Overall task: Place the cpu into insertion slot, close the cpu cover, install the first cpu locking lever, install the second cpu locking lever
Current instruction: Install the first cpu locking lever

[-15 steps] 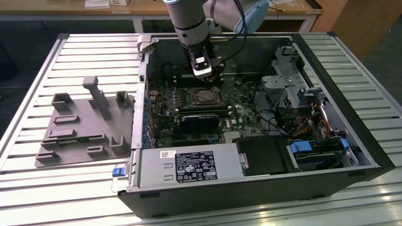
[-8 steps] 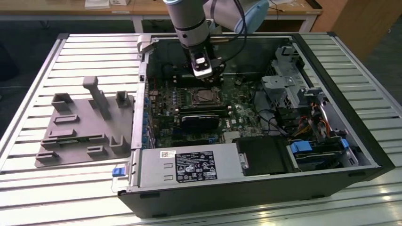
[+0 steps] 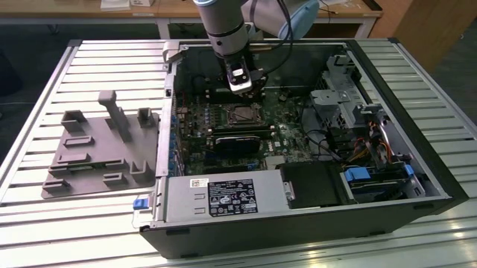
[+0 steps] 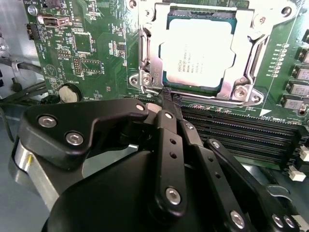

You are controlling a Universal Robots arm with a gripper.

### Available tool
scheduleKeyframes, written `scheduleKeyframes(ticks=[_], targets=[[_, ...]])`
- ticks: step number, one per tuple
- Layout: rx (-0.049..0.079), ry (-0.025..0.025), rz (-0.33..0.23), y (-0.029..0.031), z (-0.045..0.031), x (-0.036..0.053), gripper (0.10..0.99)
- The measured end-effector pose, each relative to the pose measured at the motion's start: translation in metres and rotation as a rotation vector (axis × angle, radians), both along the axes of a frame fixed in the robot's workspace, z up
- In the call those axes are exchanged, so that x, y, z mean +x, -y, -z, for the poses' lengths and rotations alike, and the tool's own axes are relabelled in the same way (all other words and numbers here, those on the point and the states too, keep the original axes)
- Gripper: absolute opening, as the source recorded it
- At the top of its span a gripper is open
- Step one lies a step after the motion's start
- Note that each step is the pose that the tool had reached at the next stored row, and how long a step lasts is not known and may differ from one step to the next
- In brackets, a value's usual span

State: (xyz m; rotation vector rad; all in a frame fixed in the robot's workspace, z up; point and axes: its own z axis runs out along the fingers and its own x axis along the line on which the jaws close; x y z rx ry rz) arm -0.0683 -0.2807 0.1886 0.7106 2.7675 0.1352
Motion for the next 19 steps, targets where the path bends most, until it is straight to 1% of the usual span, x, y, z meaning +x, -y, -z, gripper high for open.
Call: scheduleKeyframes(ticks=[5,6,8,9,14,17,19], targets=[[0.005,0.0,0.0,0.0007,-0.0002,0.0,0.106],[0.01,0.0,0.0,0.0008,-0.0003,0.0,0.106],[0.031,-0.0003,-0.001,0.0011,-0.0004,-0.0001,0.106],[0.036,-0.0003,-0.001,0.0012,-0.0004,-0.0001,0.106],[0.039,0.0001,-0.002,0.0013,-0.0006,0.0,0.106],[0.04,0.0009,-0.002,0.0011,-0.0031,0.0002,0.106],[0.039,0.0002,-0.002,0.0013,-0.0056,0.0,0.106]])
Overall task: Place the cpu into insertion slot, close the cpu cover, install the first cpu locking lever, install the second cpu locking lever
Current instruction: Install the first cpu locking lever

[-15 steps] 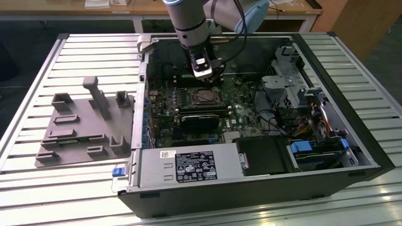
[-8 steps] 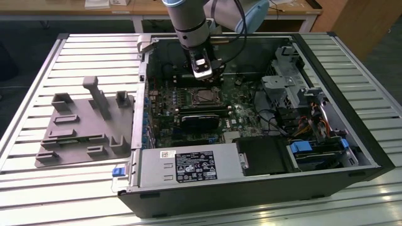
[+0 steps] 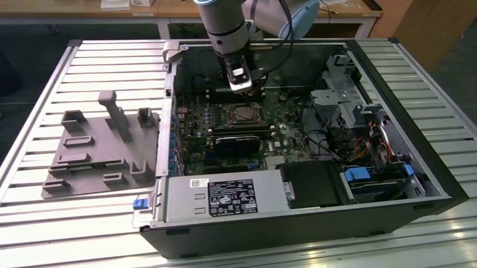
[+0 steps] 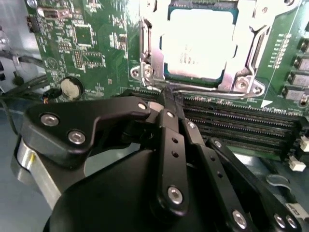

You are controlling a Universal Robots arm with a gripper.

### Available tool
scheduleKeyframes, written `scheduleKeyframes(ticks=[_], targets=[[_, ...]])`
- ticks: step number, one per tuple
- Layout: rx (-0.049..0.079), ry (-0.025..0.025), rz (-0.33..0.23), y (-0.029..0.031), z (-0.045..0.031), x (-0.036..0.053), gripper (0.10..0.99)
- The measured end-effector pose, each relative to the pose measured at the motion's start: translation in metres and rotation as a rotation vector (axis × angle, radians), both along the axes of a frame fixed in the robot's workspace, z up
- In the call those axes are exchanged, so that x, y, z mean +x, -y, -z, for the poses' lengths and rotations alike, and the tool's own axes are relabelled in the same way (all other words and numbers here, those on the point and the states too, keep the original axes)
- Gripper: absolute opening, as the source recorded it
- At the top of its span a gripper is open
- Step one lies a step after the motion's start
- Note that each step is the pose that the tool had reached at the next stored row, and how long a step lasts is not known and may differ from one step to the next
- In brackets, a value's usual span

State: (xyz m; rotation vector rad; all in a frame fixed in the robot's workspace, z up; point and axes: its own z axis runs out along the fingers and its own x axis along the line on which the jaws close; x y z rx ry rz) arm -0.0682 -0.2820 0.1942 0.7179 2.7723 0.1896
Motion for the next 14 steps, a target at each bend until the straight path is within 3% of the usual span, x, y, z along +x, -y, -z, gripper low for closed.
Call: scheduleKeyframes(ticks=[7,14], targets=[[0.0,-0.0001,0.0,0.0,-0.007,0.0,0.106],[0.001,-0.0002,0.0,0.0,-0.022,0.0,0.106]])
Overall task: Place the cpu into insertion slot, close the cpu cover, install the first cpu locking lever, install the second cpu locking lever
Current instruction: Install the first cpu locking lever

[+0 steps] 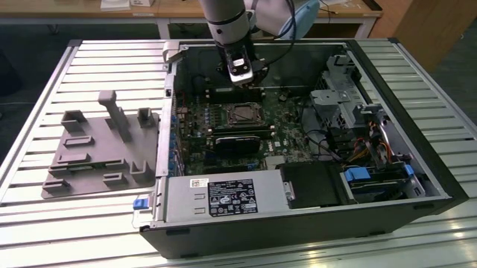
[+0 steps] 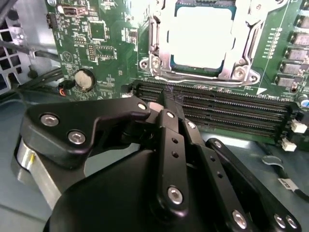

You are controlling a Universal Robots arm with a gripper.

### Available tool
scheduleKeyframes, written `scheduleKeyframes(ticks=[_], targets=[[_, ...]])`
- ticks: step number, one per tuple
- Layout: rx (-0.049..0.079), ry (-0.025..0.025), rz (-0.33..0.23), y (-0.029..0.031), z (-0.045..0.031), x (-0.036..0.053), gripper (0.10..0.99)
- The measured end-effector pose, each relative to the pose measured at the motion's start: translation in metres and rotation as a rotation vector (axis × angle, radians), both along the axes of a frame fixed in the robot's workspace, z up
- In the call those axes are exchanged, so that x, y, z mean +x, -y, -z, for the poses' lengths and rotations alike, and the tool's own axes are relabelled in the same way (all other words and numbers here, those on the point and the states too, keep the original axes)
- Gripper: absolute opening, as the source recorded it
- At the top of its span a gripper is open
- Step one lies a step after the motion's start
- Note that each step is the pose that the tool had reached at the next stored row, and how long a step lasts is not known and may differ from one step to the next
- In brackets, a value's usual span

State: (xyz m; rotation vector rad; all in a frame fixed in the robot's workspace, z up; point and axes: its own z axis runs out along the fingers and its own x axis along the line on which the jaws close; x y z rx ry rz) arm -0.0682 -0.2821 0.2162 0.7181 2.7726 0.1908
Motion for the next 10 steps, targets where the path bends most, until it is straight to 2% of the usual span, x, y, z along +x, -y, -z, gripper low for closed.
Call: scheduleKeyframes(ticks=[7,8,9,10], targets=[[0.0,0.0001,0.0,0.0,-0.0001,0.0,0.106],[0.0,-0.0023,0.0,0.0,-0.0001,0.0001,0.106],[-0.001,-0.0102,0.0,0.0,0.0,0.0003,0.106],[-0.002,-0.0205,0.0,0.0,0.0002,0.0008,0.106]])
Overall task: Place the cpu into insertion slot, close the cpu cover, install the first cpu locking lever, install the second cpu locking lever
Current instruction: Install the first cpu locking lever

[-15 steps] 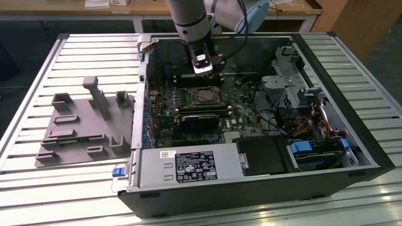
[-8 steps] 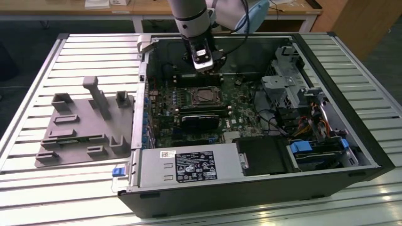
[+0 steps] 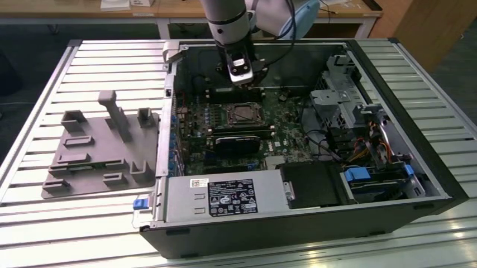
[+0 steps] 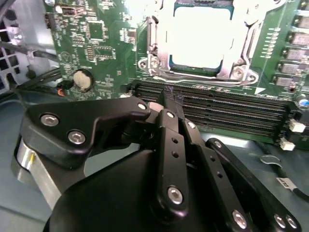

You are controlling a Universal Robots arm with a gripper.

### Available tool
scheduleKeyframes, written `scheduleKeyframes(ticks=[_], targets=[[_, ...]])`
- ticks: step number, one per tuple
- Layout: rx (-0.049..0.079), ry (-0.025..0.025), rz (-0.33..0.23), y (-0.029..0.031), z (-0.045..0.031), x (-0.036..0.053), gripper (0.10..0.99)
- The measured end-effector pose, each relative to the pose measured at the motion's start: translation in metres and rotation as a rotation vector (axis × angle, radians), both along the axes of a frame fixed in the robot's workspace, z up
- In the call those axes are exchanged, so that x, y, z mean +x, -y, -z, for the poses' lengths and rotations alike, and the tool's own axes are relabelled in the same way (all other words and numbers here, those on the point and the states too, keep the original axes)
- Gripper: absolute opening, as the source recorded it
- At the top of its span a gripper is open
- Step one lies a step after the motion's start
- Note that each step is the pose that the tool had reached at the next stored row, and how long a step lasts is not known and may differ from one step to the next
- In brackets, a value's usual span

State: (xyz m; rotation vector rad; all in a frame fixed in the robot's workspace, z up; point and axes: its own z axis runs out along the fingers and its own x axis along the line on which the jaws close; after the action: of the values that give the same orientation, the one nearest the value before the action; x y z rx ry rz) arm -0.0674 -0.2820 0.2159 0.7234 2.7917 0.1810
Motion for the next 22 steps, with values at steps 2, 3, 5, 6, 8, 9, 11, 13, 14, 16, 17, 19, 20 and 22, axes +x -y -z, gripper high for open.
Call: scheduleKeyframes(ticks=[2,3,5,6,8,9,11,13,14,16,17,19,20,22], targets=[[-0.002,-0.0227,0.0,0.0002,0.0005,0.0011,0.106],[-0.003,-0.0337,0.0,0.0007,0.0007,0.0017,0.106],[-0.004,-0.0551,0.0,0.0024,0.0009,0.0028,0.106],[-0.005,-0.0637,0.0,0.0037,0.0009,0.0031,0.106],[-0.009,-0.0735,0.0,0.0077,0.001,0.0034,0.106],[-0.011,-0.0749,0.0,0.0097,0.0011,0.0034,0.106],[-0.017,-0.0761,0.0,0.0139,0.0011,0.0034,0.106],[-0.023,-0.0767,0.001,0.0184,0.0011,0.0035,0.106],[-0.025,-0.077,0.001,0.0209,0.0011,0.0034,0.106],[-0.028,-0.0777,0.001,0.0266,0.0011,0.0034,0.106],[-0.03,-0.078,0.001,0.0293,0.0012,0.0035,0.106],[-0.035,-0.0796,0.001,0.0334,0.0013,0.0034,0.106],[-0.039,-0.0804,0.001,0.0348,0.0013,0.0034,0.106],[-0.045,-0.0813,0.001,0.0369,0.0015,0.0034,0.106]])
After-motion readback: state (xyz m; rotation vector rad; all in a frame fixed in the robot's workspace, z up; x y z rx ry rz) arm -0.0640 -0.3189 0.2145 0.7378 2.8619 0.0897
